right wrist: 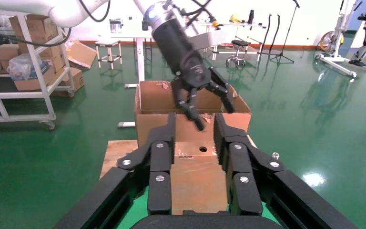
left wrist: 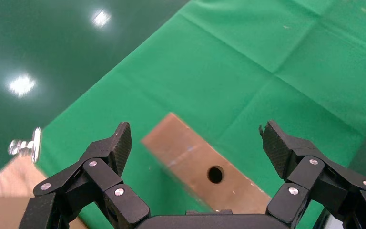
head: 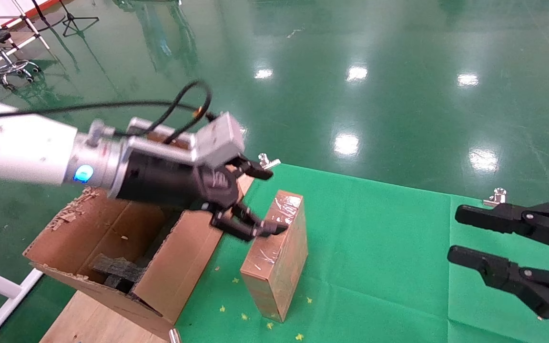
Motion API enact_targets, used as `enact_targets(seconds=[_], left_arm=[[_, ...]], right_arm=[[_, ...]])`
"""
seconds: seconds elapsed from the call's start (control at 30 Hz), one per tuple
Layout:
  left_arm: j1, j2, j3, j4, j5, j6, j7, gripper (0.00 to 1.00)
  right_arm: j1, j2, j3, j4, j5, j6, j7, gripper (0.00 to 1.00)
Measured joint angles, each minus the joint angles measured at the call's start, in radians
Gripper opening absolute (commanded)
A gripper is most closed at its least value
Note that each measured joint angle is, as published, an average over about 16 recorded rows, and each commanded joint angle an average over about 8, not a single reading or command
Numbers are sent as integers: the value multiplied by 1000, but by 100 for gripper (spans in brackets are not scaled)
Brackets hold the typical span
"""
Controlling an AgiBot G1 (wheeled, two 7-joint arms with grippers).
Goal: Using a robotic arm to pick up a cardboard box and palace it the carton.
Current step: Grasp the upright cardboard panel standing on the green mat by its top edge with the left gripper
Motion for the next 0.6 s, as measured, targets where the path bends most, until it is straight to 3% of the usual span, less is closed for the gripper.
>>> enact_targets(seconds=[0.3, 0.6], left_arm=[[-136, 117, 113, 7, 200, 54, -409, 100], [-188, 215, 222, 7, 301, 89, -617, 100]], right_arm=[[0, 0, 0, 0, 0, 0, 0, 0], [0, 0, 0, 0, 0, 0, 0, 0]])
